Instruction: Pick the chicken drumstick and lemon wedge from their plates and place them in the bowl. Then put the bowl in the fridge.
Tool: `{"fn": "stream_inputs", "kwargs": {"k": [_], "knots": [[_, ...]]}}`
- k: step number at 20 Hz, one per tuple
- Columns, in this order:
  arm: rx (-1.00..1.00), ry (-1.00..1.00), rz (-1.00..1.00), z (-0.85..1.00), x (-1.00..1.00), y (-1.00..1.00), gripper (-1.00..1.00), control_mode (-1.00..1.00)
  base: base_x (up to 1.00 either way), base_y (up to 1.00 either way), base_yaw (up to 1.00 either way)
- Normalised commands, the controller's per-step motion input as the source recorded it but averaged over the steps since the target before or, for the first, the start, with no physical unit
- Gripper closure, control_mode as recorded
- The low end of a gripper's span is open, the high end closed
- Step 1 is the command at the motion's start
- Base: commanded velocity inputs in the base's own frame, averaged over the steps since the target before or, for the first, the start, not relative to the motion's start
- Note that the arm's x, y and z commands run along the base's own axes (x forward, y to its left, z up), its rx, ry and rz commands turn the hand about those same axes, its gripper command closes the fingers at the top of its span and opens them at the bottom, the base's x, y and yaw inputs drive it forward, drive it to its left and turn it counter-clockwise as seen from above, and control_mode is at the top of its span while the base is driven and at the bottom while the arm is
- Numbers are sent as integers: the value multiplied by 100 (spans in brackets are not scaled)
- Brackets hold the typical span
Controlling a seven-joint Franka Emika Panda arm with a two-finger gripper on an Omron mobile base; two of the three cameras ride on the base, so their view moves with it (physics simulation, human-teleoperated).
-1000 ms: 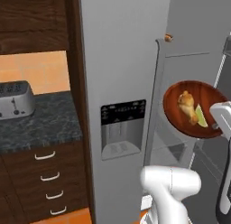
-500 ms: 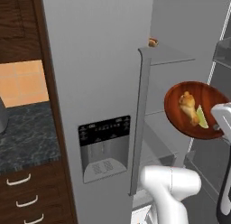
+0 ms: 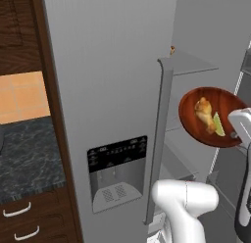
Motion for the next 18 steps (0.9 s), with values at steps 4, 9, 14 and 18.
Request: {"fn": "stream_inputs", "kwargs": {"k": [4,9,14,18], "knots": [[1,4,-2,-6,98,-19,100,-100,0,0,0],[0,8,0,-20,100,0,100,-100,0,0,0],[0,9,0,-17,89,0,100,-100,0,0,0],[1,11,0,-27,62,0,100,-100,0,0,0]]}}
